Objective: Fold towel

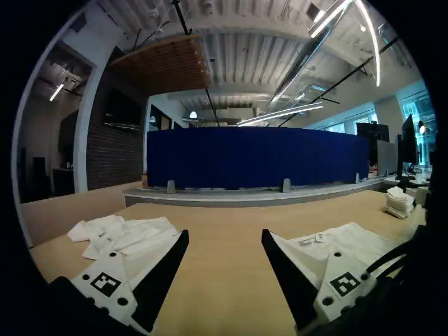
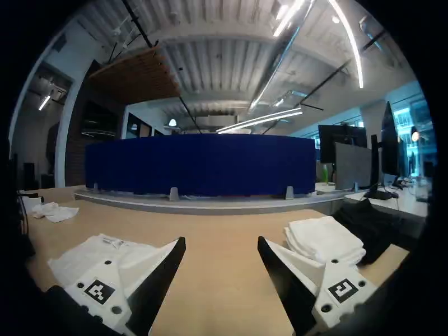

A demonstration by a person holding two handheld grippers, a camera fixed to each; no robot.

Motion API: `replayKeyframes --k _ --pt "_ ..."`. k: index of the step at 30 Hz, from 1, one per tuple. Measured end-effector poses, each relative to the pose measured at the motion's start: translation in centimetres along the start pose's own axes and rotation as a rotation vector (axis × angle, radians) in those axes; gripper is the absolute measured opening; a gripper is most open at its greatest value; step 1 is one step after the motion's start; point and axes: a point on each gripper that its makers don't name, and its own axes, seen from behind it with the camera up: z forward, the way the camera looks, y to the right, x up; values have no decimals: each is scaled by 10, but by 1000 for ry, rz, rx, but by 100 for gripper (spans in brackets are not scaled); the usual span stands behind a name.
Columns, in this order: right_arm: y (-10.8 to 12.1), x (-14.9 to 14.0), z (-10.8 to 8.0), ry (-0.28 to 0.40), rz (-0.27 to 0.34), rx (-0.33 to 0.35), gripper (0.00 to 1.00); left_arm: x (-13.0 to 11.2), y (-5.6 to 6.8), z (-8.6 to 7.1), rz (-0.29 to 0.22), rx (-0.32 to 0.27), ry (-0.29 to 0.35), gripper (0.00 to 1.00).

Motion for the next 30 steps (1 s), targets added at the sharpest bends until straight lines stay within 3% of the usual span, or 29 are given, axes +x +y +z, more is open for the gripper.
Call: replayKeyframes --k 3,6,15,21,26,30 --pt "4 5 0 -23 -14 -15 99 -1 -1 0 3 14 -18 96" --pt "5 29 -2 -24 -16 -22 99 17 3 0 3 15 -28 96" --pt "-5 132 -12 -7 -3 -6 100 129 4 -4 -31 1 1 96" --pt "-2 196 -16 21 -21 -27 100 193 11 -9 -13 -26 21 96" --pt "-1 214 -14 4 -25 -24 100 206 20 -8 2 -60 -18 96" --pt "-6 222 -13 -24 -43 19 99 217 40 -8 24 -131 -48 97"
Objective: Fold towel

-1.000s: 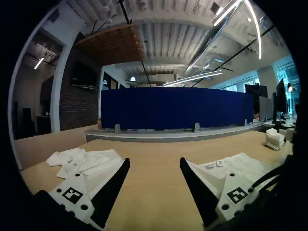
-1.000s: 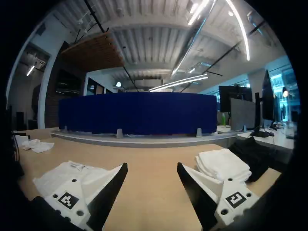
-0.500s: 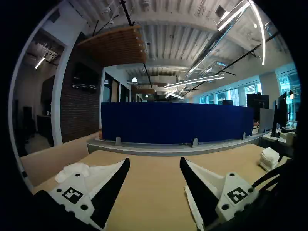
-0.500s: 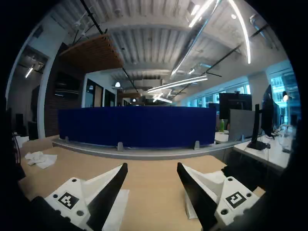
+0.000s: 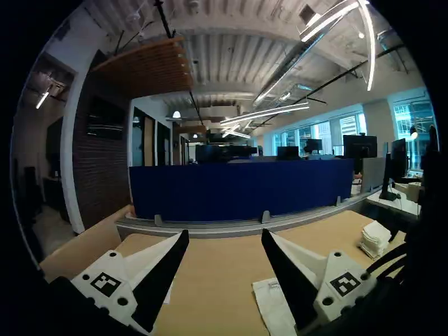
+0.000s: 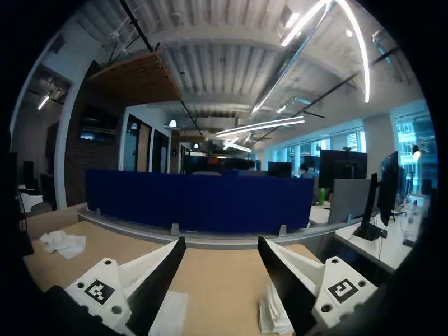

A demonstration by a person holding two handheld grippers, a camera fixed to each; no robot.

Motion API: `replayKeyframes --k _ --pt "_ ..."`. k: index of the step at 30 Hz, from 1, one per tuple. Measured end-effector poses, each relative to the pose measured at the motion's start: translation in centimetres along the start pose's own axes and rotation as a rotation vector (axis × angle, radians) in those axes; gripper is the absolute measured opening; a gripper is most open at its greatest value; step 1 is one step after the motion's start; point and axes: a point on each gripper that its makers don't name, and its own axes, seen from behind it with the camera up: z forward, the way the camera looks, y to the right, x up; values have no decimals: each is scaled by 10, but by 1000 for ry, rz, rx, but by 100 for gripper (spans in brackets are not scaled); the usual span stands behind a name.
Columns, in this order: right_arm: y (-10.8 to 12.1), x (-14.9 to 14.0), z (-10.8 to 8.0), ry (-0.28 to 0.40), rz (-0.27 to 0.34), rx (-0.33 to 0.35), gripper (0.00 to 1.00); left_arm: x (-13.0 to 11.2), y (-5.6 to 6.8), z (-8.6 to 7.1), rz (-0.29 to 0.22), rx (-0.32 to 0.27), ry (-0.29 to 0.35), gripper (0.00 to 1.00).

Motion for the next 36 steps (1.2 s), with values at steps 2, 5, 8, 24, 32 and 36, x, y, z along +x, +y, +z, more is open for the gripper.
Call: replayKeyframes --k 2,5,8,24,32,36 --pt "-6 2 0 -21 -14 33 99 2 11 0 6 -44 -24 97" --pt "-19 3 -2 -60 -39 104 99 1 25 0 14 -111 -70 97" --pt "-36 -1 -6 -118 -65 196 99 -1 40 -1 26 -180 -121 97" --pt "-84 -50 -16 -358 -111 438 99 -47 86 -8 126 -388 -303 96" --pt "-97 -109 -25 -448 -145 496 100 -111 99 -12 135 -434 -402 97" --pt "-101 -139 -30 -490 -161 520 100 -144 103 -16 151 -451 -452 96"
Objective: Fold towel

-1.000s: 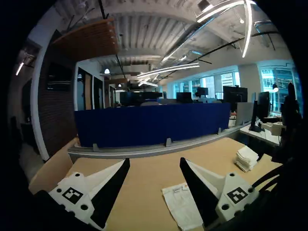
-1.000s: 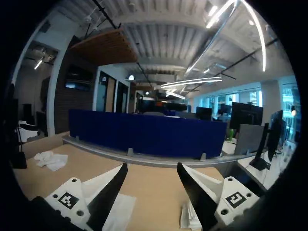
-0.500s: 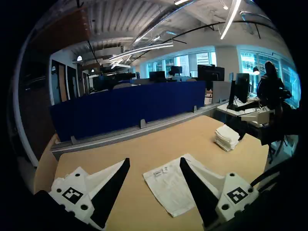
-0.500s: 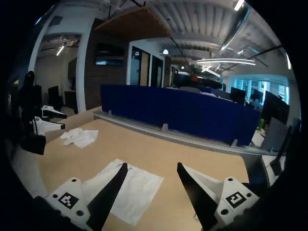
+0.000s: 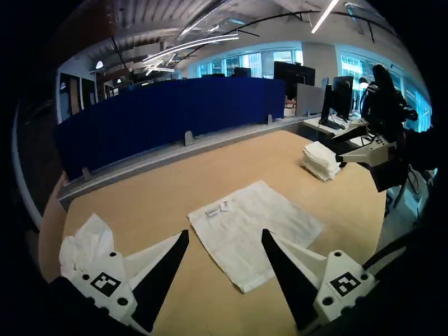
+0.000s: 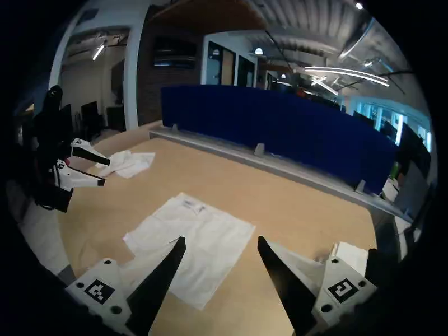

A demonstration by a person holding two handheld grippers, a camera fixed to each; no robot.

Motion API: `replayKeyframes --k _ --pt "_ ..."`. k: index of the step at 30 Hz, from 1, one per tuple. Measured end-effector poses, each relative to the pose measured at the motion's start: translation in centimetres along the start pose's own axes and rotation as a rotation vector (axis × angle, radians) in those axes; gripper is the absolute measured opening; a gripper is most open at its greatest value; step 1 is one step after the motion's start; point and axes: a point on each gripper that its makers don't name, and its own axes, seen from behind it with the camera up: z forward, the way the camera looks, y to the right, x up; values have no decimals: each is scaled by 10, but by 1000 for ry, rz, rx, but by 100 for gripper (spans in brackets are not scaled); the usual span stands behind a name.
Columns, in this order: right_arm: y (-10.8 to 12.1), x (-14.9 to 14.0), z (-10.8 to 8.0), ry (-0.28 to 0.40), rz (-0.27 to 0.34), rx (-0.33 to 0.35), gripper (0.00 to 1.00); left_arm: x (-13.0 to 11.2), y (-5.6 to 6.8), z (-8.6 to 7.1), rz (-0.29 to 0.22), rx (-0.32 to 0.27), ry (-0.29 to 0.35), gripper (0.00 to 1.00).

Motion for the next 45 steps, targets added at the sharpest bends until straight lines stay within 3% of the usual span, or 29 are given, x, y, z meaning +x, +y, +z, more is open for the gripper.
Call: replayKeyframes --k 9,32,39,45 --pt "-15 -63 14 -159 -24 56 100 -55 24 12 44 -80 -143 97" --pt "-38 -173 49 -297 -55 123 99 -155 43 61 35 -141 -319 96" --pt "-44 -201 56 -340 -59 129 90 -175 45 71 19 -140 -357 96" --pt "-50 -218 56 -370 -54 146 81 -181 47 73 61 -142 -357 95"
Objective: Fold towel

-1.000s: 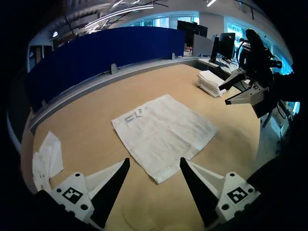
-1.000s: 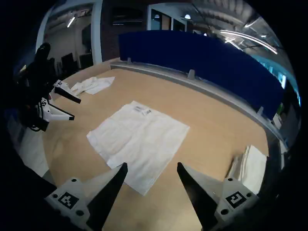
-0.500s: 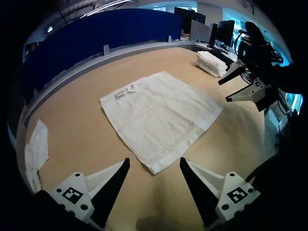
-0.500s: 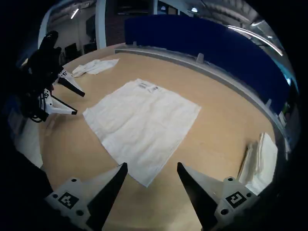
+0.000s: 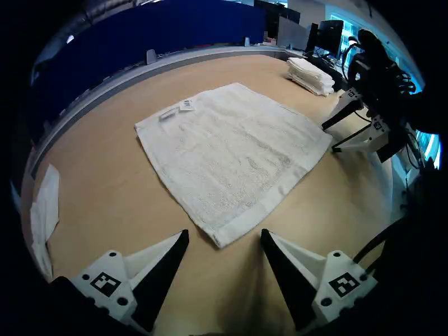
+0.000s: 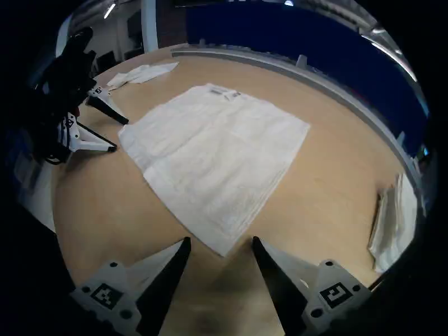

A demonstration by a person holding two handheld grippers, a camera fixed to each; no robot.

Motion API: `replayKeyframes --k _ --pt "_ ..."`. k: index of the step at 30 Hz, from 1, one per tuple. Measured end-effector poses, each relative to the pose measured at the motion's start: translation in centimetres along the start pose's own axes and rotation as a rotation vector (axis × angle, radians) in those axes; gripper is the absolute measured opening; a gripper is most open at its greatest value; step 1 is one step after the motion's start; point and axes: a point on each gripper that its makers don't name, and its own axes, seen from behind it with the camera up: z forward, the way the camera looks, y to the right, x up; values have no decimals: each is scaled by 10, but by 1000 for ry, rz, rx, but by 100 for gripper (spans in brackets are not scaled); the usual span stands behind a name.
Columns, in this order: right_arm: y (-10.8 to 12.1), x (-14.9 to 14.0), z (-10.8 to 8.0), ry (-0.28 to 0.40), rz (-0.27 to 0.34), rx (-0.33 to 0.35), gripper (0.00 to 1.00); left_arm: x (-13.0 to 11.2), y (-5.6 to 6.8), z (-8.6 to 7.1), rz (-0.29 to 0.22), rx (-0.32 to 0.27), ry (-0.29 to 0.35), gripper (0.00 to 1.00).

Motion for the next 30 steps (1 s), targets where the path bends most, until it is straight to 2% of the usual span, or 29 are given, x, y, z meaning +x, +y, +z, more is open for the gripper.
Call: replayKeyframes --k 3,6,11,13,15,17,22,27,29,30 --pt "1 1 0 11 20 -5 70 0 0 0 8 8 -2 90" --pt "3 1 0 15 32 -16 59 0 -1 2 -2 15 -4 79" --pt "1 2 -1 17 29 -16 50 0 -4 5 -10 24 -8 65" --pt "-1 2 -1 16 27 -15 45 1 -4 7 -8 25 -8 54" --pt "-2 2 -1 13 26 -14 41 1 -4 8 -5 25 -8 53" --pt "-3 2 -1 9 29 -15 39 2 -2 8 -1 23 -8 47" --pt "-3 3 0 6 40 -26 18 3 0 9 2 24 -9 31" --pt "-3 4 0 7 60 -22 17 3 1 6 -9 28 -8 21" --pt "-3 5 -1 9 64 -20 17 5 1 6 -21 28 1 11" --pt "-3 6 -2 11 65 -20 17 6 1 5 -28 29 4 9"
